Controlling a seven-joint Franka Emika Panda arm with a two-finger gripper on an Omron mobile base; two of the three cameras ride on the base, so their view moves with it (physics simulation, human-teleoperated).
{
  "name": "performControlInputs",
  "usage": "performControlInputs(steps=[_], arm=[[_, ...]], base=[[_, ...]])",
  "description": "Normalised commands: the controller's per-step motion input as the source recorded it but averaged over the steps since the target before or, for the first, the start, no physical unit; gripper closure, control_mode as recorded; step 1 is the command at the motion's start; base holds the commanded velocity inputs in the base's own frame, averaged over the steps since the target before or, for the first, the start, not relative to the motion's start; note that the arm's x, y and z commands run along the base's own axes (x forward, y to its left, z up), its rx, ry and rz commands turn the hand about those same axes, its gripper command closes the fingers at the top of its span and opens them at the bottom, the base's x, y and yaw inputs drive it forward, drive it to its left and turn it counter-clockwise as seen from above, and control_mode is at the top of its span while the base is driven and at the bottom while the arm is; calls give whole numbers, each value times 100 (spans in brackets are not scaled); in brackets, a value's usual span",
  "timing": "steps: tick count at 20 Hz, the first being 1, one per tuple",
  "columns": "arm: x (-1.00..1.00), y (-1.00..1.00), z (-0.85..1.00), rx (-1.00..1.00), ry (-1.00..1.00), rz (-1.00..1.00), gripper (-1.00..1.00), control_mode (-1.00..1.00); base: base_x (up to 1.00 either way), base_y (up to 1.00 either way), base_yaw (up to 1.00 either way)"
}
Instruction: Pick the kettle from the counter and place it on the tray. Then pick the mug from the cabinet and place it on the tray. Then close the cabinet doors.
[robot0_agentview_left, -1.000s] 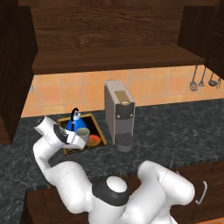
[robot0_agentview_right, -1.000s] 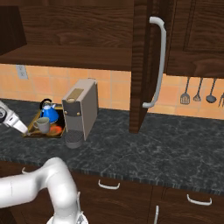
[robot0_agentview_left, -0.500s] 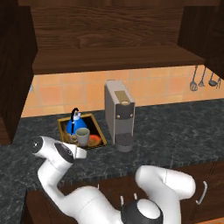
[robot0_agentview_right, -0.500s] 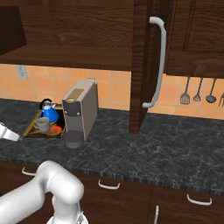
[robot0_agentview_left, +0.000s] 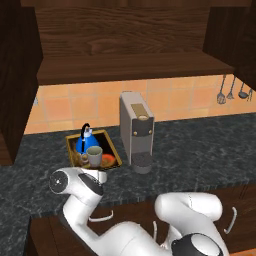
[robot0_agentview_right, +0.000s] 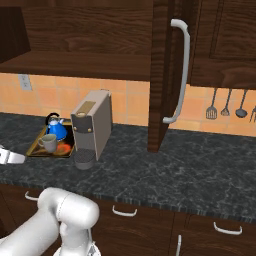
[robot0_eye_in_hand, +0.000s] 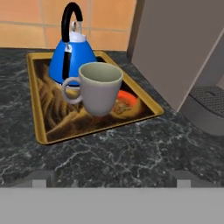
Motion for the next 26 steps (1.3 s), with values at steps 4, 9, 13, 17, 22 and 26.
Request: performControlInputs(steps=[4,9,13,17,22,26], arm=[[-1,50,1,-1,2,0,100,-100],[-4,11,0,-1,1,0,100,-100],[-19,23,20,-1,0,0,100,-100],[0,47,47,-14,-4,1,100,-100],[0,52,48,-23,-17,7,100,-100],[0,45,48,-24,-25,5,100,-100]], base=[[0,0,0],[0,0,0],[0,0,0],[0,0,0],[0,0,0],[0,0,0]])
